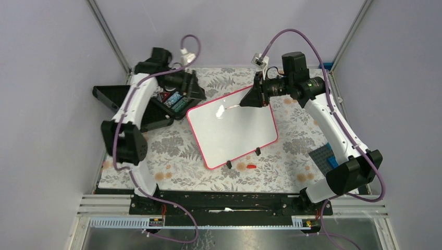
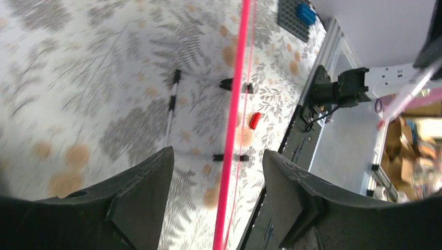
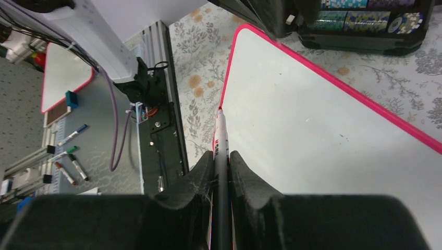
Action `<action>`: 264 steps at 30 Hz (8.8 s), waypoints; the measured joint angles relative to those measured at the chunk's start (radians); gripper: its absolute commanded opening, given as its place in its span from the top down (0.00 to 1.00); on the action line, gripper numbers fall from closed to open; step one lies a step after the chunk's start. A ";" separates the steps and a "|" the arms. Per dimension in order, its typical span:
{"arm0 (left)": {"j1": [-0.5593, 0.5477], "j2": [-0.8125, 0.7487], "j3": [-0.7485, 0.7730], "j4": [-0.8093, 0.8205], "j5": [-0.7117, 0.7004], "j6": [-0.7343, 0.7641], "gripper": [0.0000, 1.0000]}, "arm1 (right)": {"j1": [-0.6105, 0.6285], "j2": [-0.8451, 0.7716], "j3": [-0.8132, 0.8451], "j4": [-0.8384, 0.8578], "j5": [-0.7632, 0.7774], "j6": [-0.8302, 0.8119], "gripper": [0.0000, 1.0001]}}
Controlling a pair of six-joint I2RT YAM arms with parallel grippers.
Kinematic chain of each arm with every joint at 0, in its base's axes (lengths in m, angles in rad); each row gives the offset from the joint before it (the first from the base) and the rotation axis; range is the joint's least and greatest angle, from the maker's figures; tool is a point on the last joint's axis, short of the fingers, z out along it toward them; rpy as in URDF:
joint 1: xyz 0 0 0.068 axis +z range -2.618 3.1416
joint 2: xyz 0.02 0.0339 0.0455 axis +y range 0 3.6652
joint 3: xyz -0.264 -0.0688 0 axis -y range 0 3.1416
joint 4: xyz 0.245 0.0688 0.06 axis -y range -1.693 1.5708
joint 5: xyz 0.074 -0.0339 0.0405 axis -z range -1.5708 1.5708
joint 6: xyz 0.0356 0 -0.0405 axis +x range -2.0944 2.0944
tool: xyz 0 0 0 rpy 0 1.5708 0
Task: Write a sentence on the whiteboard
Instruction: Move the whiteboard to the center of the board, then hold the whiteboard on the whiteboard stand, then write a sentence on the whiteboard.
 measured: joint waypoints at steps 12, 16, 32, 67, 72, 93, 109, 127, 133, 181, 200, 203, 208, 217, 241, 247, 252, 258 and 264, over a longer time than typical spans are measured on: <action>0.169 -0.338 -0.419 0.063 0.034 -0.008 0.47 | 0.268 0.060 0.000 0.143 0.279 0.034 1.00; 0.172 -0.332 -0.465 0.071 0.043 -0.011 0.55 | 0.310 0.075 -0.015 0.191 0.348 0.050 1.00; 0.184 -0.314 -0.465 0.106 0.063 -0.004 0.90 | 0.370 0.122 -0.067 0.322 0.449 0.132 1.00; 0.183 -0.314 -0.474 0.116 0.089 0.035 1.00 | 0.392 0.200 -0.062 0.351 0.489 0.160 1.00; 0.183 -0.314 -0.474 0.120 0.087 0.042 1.00 | 0.392 0.200 -0.054 0.345 0.515 0.146 1.00; 0.184 -0.314 -0.481 0.132 0.083 0.049 1.00 | 0.334 0.169 -0.062 0.326 0.529 0.128 1.00; 0.184 -0.314 -0.481 0.131 0.088 0.049 1.00 | 0.351 0.161 -0.068 0.325 0.436 0.127 1.00; 0.184 -0.314 -0.481 0.131 0.087 0.049 1.00 | 0.359 0.198 -0.061 0.322 0.468 0.126 1.00; 0.184 -0.314 -0.481 0.131 0.086 0.050 1.00 | 0.359 0.200 -0.061 0.322 0.468 0.120 1.00; 0.184 -0.314 -0.482 0.131 0.084 0.053 1.00 | 0.378 0.129 -0.164 0.328 0.472 0.123 1.00; 0.184 -0.314 -0.487 0.132 0.084 0.056 1.00 | 0.373 0.150 -0.152 0.325 0.516 0.119 1.00; 0.185 -0.314 -0.489 0.132 0.083 0.057 1.00 | 0.364 0.150 -0.152 0.321 0.515 0.119 1.00; 0.186 -0.314 -0.489 0.133 0.083 0.057 1.00 | 0.346 0.149 -0.152 0.315 0.505 0.119 1.00; 0.186 -0.314 -0.489 0.132 0.088 0.057 1.00 | 0.322 0.134 -0.152 0.313 0.457 0.119 1.00; 0.186 -0.314 -0.489 0.132 0.090 0.057 1.00 | 0.271 0.106 -0.175 0.316 0.395 0.147 1.00; 0.186 -0.314 -0.489 0.132 0.090 0.057 1.00 | 0.290 0.106 -0.175 0.316 0.416 0.146 1.00; 0.186 -0.314 -0.489 0.132 0.090 0.057 1.00 | 0.295 0.107 -0.175 0.316 0.440 0.146 1.00; 0.186 -0.314 -0.493 0.132 0.091 0.058 1.00 | 0.295 0.118 -0.175 0.322 0.470 0.142 1.00; 0.187 -0.314 -0.494 0.133 0.089 0.061 1.00 | 0.296 0.131 -0.175 0.324 0.471 0.142 1.00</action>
